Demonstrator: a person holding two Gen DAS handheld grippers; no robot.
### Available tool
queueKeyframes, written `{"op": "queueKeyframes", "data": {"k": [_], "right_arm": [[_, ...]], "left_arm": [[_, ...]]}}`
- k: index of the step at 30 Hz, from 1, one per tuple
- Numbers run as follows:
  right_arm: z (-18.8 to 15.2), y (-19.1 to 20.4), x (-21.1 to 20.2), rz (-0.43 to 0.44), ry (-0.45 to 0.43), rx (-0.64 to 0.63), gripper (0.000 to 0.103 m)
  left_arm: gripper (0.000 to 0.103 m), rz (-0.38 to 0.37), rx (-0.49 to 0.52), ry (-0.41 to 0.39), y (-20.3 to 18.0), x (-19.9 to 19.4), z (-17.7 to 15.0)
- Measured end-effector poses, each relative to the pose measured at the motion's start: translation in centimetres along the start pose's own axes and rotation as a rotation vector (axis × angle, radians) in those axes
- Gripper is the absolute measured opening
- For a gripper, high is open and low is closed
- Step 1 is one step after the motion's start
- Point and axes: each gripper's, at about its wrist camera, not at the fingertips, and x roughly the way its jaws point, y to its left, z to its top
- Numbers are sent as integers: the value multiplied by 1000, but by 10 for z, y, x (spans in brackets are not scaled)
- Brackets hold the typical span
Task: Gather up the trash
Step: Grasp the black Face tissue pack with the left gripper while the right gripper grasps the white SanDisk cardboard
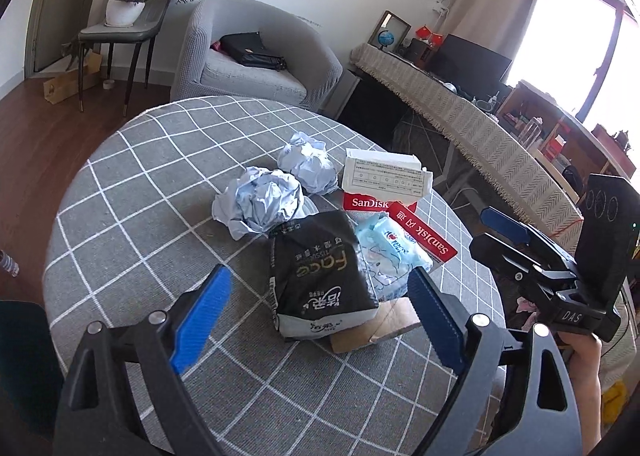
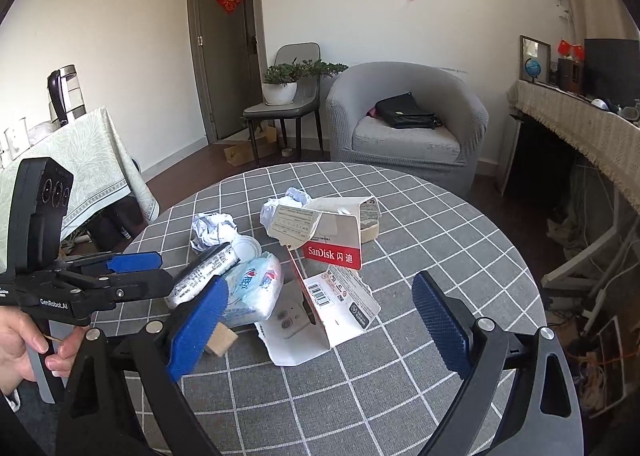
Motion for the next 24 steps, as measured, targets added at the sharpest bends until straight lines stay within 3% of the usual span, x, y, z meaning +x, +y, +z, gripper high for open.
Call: {"op": "queueKeyframes", "data": {"k": [5,8,15,24], "right_arm": [[10,-12,15,13,31,15,79],[15,-22,23,-3,45,32,73],[22,-34,51,-2,112,21,49],[34,-26,77,57,129,-31,45]], "left_arm": [[86,-18,-48,74,5,19,4],[85,-15,-36,79,4,21,6],[75,-19,3,95,1,31,10],[64,-49,45,124,0,42,18]]}}
